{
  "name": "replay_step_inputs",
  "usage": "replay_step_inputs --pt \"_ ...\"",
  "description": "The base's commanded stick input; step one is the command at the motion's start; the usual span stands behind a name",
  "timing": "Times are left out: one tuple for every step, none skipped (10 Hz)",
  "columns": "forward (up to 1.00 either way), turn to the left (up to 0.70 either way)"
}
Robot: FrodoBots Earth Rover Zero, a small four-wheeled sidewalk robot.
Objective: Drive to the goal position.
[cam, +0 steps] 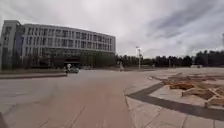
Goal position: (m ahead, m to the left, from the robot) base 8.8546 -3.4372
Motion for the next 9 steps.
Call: replay_step_inputs --pt "0.70 0.32" --pt "0.70 0.27" --pt "0.70 0.03" --pt "0.70 0.03" --pt "0.70 0.03" --pt "0.70 0.03" --pt "0.70 0.02" --pt "0.70 0.03" --pt "0.70 0.03"
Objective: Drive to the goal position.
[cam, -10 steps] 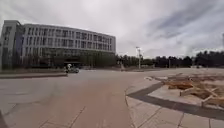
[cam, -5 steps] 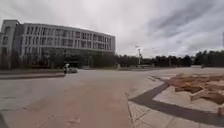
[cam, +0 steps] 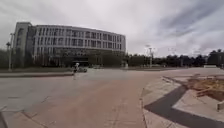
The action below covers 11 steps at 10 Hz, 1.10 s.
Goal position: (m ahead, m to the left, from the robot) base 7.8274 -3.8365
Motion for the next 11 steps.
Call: replay_step_inputs --pt "0.70 0.03" --pt "0.70 0.02" --pt "0.70 0.02" --pt "0.70 0.03" --pt "0.70 0.02" --pt "0.70 0.02" --pt "0.70 0.03" --pt "0.70 0.03" --pt "0.70 0.02" --pt "0.70 0.02" --pt "0.70 0.03"
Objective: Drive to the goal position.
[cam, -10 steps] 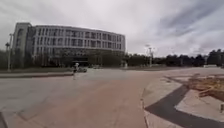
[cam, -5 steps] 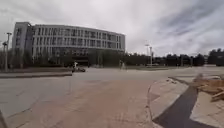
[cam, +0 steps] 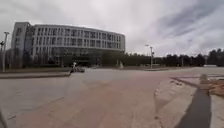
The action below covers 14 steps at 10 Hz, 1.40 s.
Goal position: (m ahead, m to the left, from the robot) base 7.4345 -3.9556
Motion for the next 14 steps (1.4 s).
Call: replay_step_inputs --pt "0.70 0.02" --pt "0.70 0.03" --pt "0.70 0.03" --pt "0.70 0.02" --pt "0.70 0.03" --pt "0.70 0.03" --pt "0.70 0.03" --pt "0.70 0.03" --pt "0.70 0.03" --pt "0.70 0.02" --pt "0.70 0.03" --pt "0.70 0.03" --pt "0.70 0.03" --pt "0.70 0.03"
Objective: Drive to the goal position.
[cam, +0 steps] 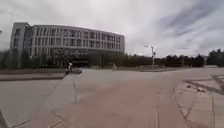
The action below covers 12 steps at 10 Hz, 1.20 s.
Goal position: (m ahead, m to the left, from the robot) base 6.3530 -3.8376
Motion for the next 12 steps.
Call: replay_step_inputs --pt "0.70 0.05" --pt "0.70 0.13" --pt "0.70 0.18" --pt "0.70 0.21" --pt "0.70 0.29" --pt "0.70 0.29" --pt "0.70 0.02" --pt "0.70 0.01" --pt "0.70 0.00" --pt "0.70 0.00" --pt "0.70 0.00" --pt "0.70 0.00"
